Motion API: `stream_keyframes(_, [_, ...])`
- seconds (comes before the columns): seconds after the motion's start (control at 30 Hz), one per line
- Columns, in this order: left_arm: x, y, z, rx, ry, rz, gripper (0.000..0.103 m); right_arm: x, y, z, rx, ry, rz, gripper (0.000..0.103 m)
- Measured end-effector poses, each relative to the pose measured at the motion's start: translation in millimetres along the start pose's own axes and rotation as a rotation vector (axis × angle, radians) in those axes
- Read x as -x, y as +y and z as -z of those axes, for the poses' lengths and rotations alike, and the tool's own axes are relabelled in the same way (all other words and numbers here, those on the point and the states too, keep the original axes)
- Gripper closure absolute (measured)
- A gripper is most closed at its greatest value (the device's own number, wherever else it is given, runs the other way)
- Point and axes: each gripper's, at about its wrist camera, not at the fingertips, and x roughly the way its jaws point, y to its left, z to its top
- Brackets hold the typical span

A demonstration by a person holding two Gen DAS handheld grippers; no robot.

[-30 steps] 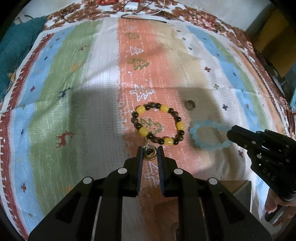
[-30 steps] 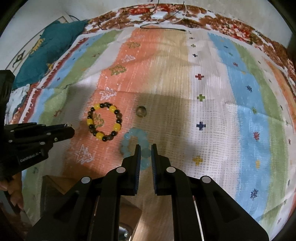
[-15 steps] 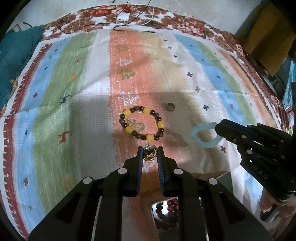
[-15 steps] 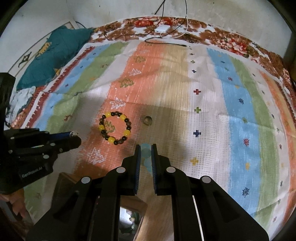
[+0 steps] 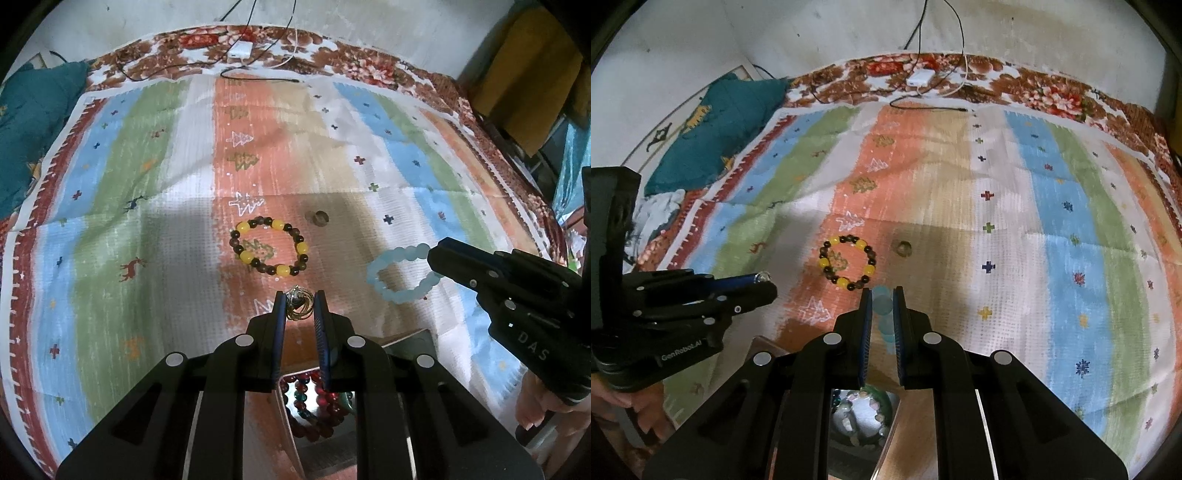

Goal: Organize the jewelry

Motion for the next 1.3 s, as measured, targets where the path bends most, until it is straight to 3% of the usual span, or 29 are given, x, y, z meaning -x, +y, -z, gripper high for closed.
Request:
stream_keyframes(1.07, [35.7,-17.3,25.2,-0.026,-0.061,0.028,0.088,61.1,24.2,20.1,0.08,-0.11,-0.064,0.091])
stream_keyframes(1.3, [42.4,-21.3,36.2,-0.031,-0.069,0.039,0.088,66.4,29.8,30.2,0.103,-0.101,-0.08,0.091])
